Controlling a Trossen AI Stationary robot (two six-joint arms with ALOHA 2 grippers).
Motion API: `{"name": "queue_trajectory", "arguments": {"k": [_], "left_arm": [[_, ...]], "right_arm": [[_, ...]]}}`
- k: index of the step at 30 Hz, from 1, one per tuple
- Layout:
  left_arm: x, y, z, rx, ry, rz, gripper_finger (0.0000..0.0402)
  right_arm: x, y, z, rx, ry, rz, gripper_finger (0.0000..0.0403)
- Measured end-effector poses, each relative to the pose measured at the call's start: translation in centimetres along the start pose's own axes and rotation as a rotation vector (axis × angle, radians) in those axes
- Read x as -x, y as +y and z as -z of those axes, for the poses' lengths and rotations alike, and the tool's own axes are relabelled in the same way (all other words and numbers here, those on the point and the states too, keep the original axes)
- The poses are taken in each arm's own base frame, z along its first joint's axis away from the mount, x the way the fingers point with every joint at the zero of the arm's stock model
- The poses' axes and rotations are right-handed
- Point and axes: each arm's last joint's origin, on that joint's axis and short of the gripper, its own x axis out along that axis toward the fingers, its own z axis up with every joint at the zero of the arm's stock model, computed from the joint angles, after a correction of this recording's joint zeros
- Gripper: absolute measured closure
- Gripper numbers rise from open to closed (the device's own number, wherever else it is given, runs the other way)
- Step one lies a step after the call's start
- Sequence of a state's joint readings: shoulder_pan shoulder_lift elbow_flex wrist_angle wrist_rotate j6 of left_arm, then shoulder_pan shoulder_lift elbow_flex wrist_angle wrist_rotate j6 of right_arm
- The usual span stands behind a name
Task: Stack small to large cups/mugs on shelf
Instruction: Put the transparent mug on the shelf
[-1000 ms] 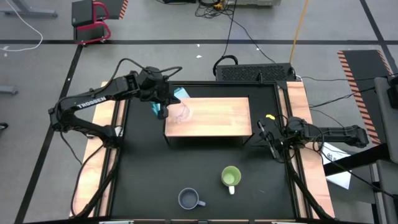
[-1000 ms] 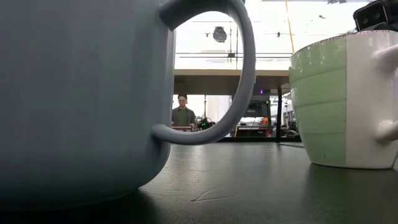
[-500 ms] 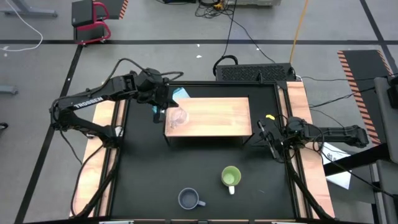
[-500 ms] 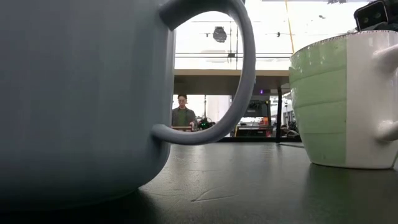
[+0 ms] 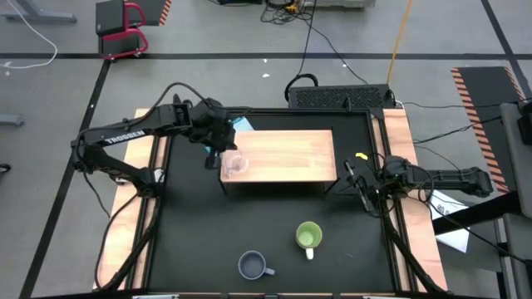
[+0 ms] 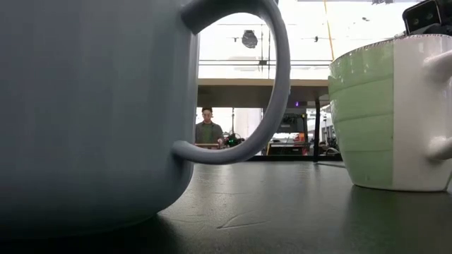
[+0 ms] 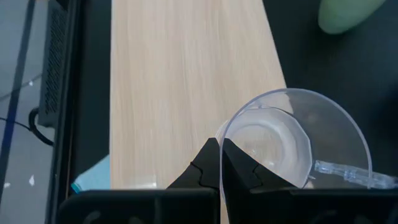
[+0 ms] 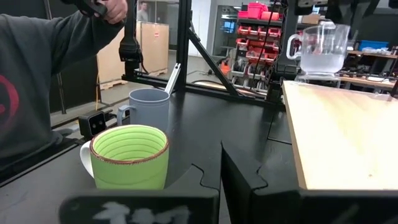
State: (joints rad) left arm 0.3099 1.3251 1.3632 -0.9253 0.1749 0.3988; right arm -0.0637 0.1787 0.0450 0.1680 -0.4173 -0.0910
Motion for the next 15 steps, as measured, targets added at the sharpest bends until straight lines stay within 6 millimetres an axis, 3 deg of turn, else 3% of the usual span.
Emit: {"name": "queue_trajectory", "arguments": {"k": [15], "left_arm": [[-0.54,0.12,0.02,0.028,0.020,0.001,0.0401]], "right_arm": [[0.00,0.00,0.00,0.000,0.000,0.000,0.0403]]}}
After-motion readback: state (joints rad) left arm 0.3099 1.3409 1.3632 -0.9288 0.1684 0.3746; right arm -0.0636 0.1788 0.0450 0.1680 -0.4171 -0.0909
